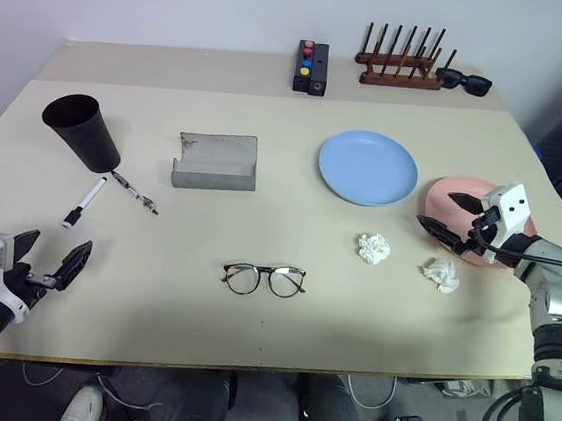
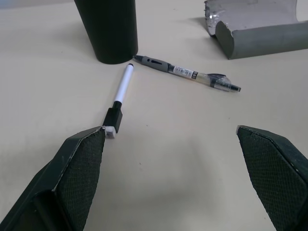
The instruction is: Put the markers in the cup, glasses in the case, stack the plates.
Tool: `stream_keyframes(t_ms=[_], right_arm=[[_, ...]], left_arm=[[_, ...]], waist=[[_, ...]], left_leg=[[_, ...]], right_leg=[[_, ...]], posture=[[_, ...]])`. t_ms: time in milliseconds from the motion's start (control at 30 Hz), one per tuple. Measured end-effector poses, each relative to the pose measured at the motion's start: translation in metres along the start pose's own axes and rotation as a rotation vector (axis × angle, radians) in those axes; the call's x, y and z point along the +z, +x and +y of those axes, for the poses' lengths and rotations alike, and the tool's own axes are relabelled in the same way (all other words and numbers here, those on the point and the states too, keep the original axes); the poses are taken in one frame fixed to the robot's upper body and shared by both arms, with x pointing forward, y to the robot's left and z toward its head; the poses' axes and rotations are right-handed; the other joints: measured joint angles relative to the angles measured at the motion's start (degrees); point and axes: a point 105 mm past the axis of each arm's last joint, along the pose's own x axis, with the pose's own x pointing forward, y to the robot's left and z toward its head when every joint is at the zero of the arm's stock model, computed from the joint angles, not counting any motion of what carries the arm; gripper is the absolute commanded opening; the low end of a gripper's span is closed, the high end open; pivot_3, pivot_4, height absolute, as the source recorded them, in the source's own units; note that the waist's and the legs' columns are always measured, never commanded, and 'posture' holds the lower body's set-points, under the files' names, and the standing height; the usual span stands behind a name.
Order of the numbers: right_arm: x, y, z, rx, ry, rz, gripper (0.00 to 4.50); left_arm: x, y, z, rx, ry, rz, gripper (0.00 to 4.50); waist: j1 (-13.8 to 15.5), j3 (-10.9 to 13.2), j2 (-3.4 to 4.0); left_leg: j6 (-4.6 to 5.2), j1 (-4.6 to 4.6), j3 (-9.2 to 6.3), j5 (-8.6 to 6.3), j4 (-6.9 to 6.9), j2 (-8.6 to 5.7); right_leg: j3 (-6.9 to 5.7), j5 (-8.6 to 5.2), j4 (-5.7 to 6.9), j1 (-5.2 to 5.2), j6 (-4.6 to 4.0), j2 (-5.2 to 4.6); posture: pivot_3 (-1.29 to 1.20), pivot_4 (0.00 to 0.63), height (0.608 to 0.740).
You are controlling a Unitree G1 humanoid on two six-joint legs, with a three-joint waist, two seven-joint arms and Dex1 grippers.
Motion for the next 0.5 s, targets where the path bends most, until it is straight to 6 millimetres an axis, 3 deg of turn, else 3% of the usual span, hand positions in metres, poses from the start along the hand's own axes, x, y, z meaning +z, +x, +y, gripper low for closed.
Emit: stream_keyframes(t_ms=[233,500], right_arm=[[0.006,0.01,0.008,0.01,0.009,-0.013,4.29],[0.032,0.021,0.028,0.051,-0.033,-0.077,4.29]], left_arm=[[0.007,0.006,0.0,0.01,0.003,-0.033,4.47],[0.011,0.019,-0.005,-0.007,0.004,-0.041,4.47]], waist=[[0.03,0.0,0.0],[0.04,0.0,0.0]], left_leg=[[0.0,0.0,0.0,0.0,0.01,0.0],[0.0,0.0,-0.01,0.0,0.01,0.0]], right_leg=[[0.0,0.0,0.0,0.01,0.0,0.0],[-0.01,0.01,0.01,0.01,0.01,0.0]], posture=[[0.0,0.15,0.739],[0.0,0.15,0.739]])
